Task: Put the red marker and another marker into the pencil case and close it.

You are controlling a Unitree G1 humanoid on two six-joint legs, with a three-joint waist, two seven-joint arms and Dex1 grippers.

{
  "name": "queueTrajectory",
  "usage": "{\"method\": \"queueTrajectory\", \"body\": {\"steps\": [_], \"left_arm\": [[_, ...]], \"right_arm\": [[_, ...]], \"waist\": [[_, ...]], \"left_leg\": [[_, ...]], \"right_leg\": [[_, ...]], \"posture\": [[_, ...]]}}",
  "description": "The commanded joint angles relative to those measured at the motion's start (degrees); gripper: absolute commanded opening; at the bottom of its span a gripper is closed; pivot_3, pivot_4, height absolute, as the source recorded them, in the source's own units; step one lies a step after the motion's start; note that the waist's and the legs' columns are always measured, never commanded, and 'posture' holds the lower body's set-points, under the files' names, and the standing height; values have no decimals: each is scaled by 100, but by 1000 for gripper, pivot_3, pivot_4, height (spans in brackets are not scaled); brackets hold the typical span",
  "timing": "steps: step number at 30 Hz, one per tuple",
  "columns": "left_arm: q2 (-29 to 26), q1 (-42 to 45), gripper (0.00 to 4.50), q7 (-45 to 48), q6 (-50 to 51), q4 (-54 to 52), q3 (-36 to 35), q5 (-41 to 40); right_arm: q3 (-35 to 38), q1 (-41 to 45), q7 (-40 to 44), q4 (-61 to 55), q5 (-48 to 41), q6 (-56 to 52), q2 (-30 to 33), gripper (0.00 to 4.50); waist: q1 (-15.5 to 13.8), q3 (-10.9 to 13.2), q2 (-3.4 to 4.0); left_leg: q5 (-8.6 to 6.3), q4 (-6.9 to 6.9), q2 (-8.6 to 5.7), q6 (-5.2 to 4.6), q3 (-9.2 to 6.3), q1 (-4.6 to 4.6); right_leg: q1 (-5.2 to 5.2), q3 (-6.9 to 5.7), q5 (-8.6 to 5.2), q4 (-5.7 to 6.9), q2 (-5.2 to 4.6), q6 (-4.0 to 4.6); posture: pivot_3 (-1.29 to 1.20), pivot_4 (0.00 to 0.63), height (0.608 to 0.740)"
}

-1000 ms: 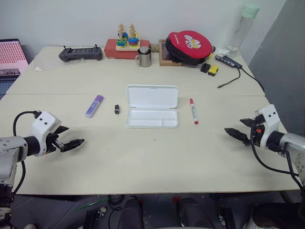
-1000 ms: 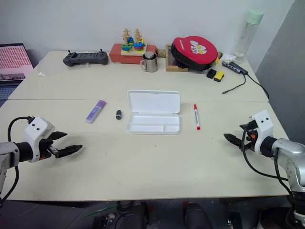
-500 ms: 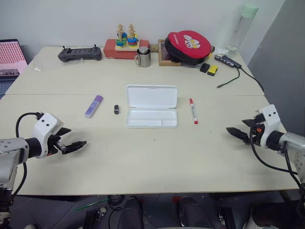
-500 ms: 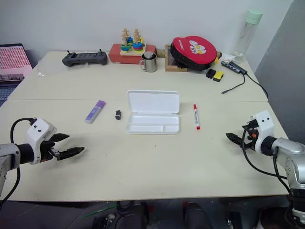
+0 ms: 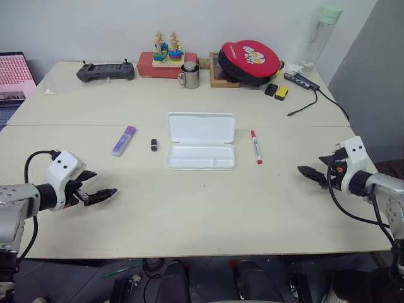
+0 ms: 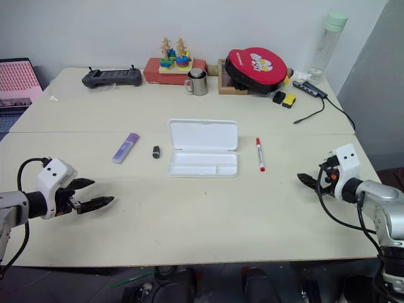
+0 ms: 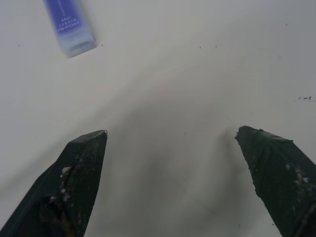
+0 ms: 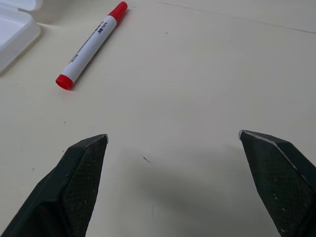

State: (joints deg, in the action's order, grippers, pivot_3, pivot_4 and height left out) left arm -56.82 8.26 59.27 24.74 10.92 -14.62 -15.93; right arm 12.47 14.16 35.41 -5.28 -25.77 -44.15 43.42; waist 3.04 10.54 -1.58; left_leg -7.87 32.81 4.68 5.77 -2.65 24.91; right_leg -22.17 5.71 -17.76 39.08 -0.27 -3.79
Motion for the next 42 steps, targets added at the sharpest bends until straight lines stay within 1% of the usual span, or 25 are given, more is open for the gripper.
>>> {"method": "queueTrajectory", "body": {"steps": [1,3,4,7,8,11,12,14,15,18,20,22,26,29,31,32,34,36,38,42], "left_arm": [[96,180,4500,-20,-53,-125,25,-77],[153,211,4500,20,-1,-249,-17,-183],[262,272,4500,30,103,-469,-42,-349],[858,674,4500,-133,541,-1264,84,-957],[1013,769,4500,-196,636,-1415,133,-1057],[1589,1121,4500,-477,808,-1843,357,-1283],[1802,1241,4500,-568,839,-1973,515,-1329],[2056,1374,4500,-665,826,-2115,786,-1275],[2138,1414,4500,-697,801,-2155,899,-1216],[2460,1639,4500,-857,624,-2052,1146,-1095],[2777,1855,4500,-914,561,-1976,1324,-1140],[2953,2007,4500,-955,490,-1865,1447,-1080],[3243,2230,4500,-1032,397,-1737,1508,-1094],[3321,2263,4500,-1058,368,-1714,1555,-1067],[3371,2288,4500,-1085,326,-1679,1598,-1031],[3392,2297,4500,-1092,307,-1665,1611,-1017],[3450,2334,4500,-1139,268,-1610,1601,-1009],[3463,2348,4500,-1142,209,-1574,1608,-989],[3474,2380,4500,-1150,148,-1509,1620,-953],[3497,2466,4500,-1218,-8,-1352,1653,-809]], "right_arm": [[192,91,-249,-210,23,-35,-85,4478],[210,178,-440,-245,5,-129,-194,4478],[171,288,-644,-333,20,-147,-359,4478],[62,738,-1387,-518,62,-129,-1082,4478],[29,815,-1521,-532,98,-146,-1226,4478],[-136,1069,-2009,-424,262,-204,-1742,4478],[-290,1155,-2143,-369,349,-198,-1917,4478],[-496,1279,-2357,-266,500,-211,-2198,4478],[-554,1331,-2457,-213,567,-228,-2326,4478],[-745,1432,-2652,-51,739,-311,-2606,4478],[-983,1515,-2820,272,999,-184,-2820,4478],[-1099,1608,-2908,535,1151,-60,-2984,4478],[-1209,1786,-3117,1098,1494,20,-3084,4478],[-1160,1833,-3132,1210,1528,108,-3168,4478],[-1203,1853,-3153,1305,1614,177,-3217,4115],[-1221,1858,-3163,1339,1667,214,-3235,4004],[-1197,1882,-3231,1395,1748,305,-3273,3504],[-1141,1914,-3223,1422,1745,319,-3282,3174],[-1104,1934,-3182,1438,1737,331,-3271,2694],[-1048,1955,-3179,1451,1731,368,-3255,1516]], "waist": [[0,0,0],[5,0,0],[7,0,0],[9,0,0],[9,0,0],[5,-1,-1],[0,-1,-1],[-8,-2,-1],[-4,-2,-1],[-5,-1,-1],[-1,-2,-1],[0,-2,-1],[6,-2,-1],[8,-2,-1],[9,-2,-1],[9,-2,-1],[11,-2,-1],[11,-2,-1],[14,-2,-1],[1,-2,-1]], "left_leg": [[0,0,-1,0,0,0],[0,2,0,0,0,0],[0,3,0,0,1,0],[0,5,0,0,0,0],[1,9,-1,-1,-1,1],[2,18,-1,-1,-6,3],[2,20,-2,-1,-6,0],[2,18,-3,-1,-7,1],[2,18,-3,-1,-7,2],[1,16,-4,-1,-8,3],[2,15,-3,-1,-9,4],[2,17,-3,-1,-11,4],[2,19,-4,-2,-11,2],[2,20,-5,-2,-11,2],[2,19,-4,-2,-12,2],[2,19,-5,-2,-13,2],[2,19,-5,-2,-13,2],[2,20,-5,-2,-13,2],[2,20,-5,-2,-14,2],[2,20,-6,-2,-14,2]], "right_leg": [[0,0,1,0,0,-1],[1,1,2,0,0,-4],[1,2,3,0,0,-5],[2,1,5,4,1,-8],[1,1,7,10,1,-11],[9,1,13,11,4,-21],[14,2,13,7,4,-20],[17,0,18,2,4,-10],[15,1,25,2,4,4],[13,1,25,3,5,7],[11,1,26,4,6,8],[13,-2,26,5,6,7],[13,0,28,5,6,5],[16,-1,28,4,6,4],[16,-1,28,4,7,4],[16,-1,28,4,7,4],[16,-1,28,4,7,4],[17,-1,28,4,6,3],[17,-2,29,5,7,2],[17,-2,29,4,6,2]], "posture": [[0,150,740],[0,150,740],[0,150,740],[0,150,740],[0,150,740],[0,150,740],[0,150,740],[0,150,740],[0,150,740],[0,150,740],[0,150,740],[0,150,740],[0,150,740],[0,150,740],[0,150,740],[0,150,740],[0,150,740],[0,150,740],[0,150,740],[0,150,740]]}}
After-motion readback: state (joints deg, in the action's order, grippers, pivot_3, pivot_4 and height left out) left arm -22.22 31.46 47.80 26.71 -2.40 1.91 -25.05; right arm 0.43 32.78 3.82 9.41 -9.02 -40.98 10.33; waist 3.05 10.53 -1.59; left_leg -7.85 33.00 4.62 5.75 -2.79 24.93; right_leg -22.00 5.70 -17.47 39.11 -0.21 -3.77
